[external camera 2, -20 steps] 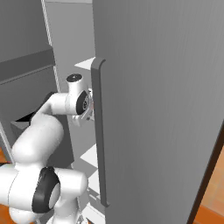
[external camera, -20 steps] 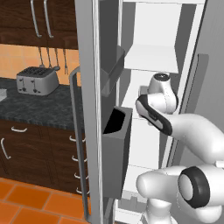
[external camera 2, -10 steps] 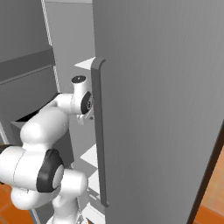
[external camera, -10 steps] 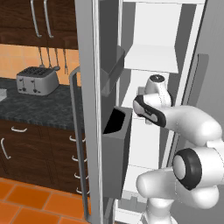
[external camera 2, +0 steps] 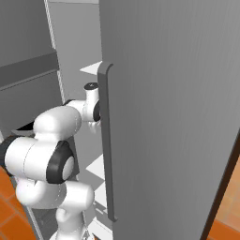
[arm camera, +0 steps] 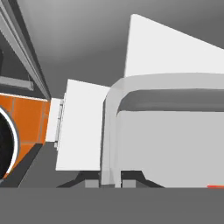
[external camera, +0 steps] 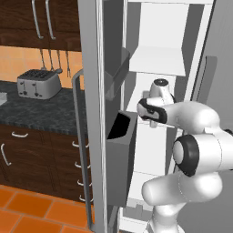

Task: Take the meat container that has the shrimp and place it on the second highest rack of the freezer. Then take the vegetable container that has the garlic and corn and place it on the highest rack of the freezer.

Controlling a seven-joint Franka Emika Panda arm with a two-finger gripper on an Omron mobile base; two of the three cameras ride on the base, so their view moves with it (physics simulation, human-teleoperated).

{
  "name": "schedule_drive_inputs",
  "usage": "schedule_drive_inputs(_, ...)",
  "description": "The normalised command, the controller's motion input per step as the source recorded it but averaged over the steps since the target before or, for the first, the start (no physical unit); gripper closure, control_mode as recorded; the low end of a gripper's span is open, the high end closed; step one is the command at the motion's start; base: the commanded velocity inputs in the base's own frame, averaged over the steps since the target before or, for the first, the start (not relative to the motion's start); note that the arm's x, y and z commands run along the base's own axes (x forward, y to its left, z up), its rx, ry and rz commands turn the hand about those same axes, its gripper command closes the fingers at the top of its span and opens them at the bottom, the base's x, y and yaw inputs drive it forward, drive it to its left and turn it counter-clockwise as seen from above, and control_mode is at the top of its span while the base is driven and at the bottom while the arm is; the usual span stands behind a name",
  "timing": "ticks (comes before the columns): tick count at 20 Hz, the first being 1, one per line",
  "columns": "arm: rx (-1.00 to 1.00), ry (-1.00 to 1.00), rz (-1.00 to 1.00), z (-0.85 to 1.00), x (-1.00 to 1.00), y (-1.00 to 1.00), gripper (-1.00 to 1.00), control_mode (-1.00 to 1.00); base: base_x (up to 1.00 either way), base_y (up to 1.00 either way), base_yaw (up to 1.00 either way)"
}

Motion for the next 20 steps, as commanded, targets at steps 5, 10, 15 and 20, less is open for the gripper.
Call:
schedule_drive_inputs(5,0.0,0.0,0.0,-0.24,0.33,-0.05,1.0,-1.0,0.0,0.0,0.0)
schedule_drive_inputs(10,0.0,0.0,0.0,-0.04,0.41,-0.06,1.0,-1.0,0.0,0.0,0.0)
schedule_drive_inputs(15,0.0,0.0,0.0,-0.19,0.37,-0.02,1.0,-1.0,0.0,0.0,0.0)
schedule_drive_inputs(20,0.0,0.0,0.0,-0.16,0.19,0.0,1.0,-1.0,0.0,0.0,0.0)
